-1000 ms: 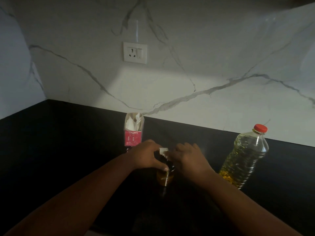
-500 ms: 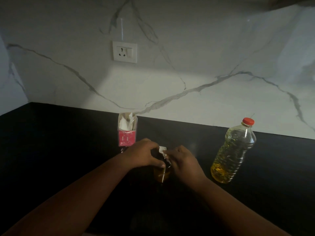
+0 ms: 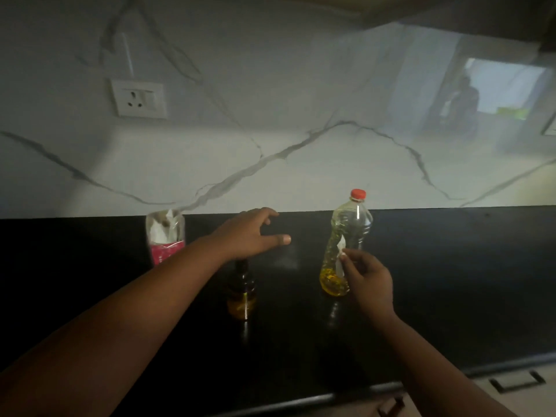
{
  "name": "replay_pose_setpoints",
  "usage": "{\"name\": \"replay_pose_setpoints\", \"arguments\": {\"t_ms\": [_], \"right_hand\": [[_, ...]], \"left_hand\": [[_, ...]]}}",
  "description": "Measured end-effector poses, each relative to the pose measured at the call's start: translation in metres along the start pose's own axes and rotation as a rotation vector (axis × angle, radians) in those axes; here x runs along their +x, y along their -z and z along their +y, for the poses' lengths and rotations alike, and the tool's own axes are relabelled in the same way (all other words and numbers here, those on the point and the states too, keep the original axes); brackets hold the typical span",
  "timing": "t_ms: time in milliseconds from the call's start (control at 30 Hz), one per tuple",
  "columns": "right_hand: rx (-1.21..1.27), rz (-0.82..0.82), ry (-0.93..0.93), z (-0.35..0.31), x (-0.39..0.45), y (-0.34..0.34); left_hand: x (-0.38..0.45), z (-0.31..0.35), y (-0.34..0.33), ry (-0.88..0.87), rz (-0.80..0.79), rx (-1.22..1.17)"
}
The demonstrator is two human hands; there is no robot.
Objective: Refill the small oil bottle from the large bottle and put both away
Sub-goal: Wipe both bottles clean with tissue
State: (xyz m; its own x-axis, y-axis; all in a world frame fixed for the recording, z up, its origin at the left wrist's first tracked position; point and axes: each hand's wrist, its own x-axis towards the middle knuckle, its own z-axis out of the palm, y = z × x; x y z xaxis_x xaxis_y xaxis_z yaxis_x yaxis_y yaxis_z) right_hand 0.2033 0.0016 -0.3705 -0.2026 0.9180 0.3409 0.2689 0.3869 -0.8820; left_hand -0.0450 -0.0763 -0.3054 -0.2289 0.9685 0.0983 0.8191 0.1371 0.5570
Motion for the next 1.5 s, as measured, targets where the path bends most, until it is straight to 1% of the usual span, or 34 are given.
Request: {"name": "replay_pose_setpoints", "arguments": {"t_ms": [167,233,367,500,633,800,900,967,1033,1100,1167,1233,1367,1500], "right_hand": [[0.122,0.193,-0.003,-0.009,0.023,0.030],[0.142,0.225,0.009,-0.014,0.037,0.036],[0.099,0.198,0.068,-0.015,0.071,0.044],[0.007,0.147,0.176,-0.007,0.101,0.044],[-0.081,0.076,0.286,0.004,0.114,0.034],[-0.213,0.015,0.423,0.021,0.112,0.025],[-0.199,0.027,0.483,0.033,0.106,0.023],[-0.055,0.042,0.388,0.042,0.099,0.023],[0.126,0.023,0.213,0.051,0.096,0.023],[0.236,-0.015,0.052,0.060,0.092,0.022],[0.312,-0.044,-0.062,0.070,0.087,0.021],[0.350,-0.051,-0.133,0.079,0.081,0.020],[0.352,-0.066,-0.200,0.091,0.074,0.019],[0.338,-0.114,-0.260,0.105,0.062,0.018]], "left_hand": [[0.050,0.057,-0.016,-0.130,-0.050,-0.121],[0.070,0.078,-0.019,-0.173,-0.034,-0.128],[0.104,0.116,-0.029,-0.257,-0.043,-0.111],[0.125,0.133,-0.040,-0.280,-0.016,-0.130],[0.128,0.134,-0.053,-0.300,0.074,-0.200],[0.128,0.122,-0.061,-0.256,0.178,-0.334],[0.129,0.119,-0.061,-0.231,0.222,-0.379],[0.129,0.120,-0.062,-0.222,0.235,-0.390],[0.130,0.120,-0.064,-0.211,0.242,-0.402],[0.130,0.122,-0.067,-0.212,0.249,-0.395],[0.130,0.124,-0.070,-0.223,0.249,-0.391],[0.129,0.126,-0.072,-0.226,0.254,-0.392],[0.128,0.126,-0.071,-0.213,0.257,-0.376],[0.125,0.127,-0.072,-0.203,0.251,-0.384]]}}
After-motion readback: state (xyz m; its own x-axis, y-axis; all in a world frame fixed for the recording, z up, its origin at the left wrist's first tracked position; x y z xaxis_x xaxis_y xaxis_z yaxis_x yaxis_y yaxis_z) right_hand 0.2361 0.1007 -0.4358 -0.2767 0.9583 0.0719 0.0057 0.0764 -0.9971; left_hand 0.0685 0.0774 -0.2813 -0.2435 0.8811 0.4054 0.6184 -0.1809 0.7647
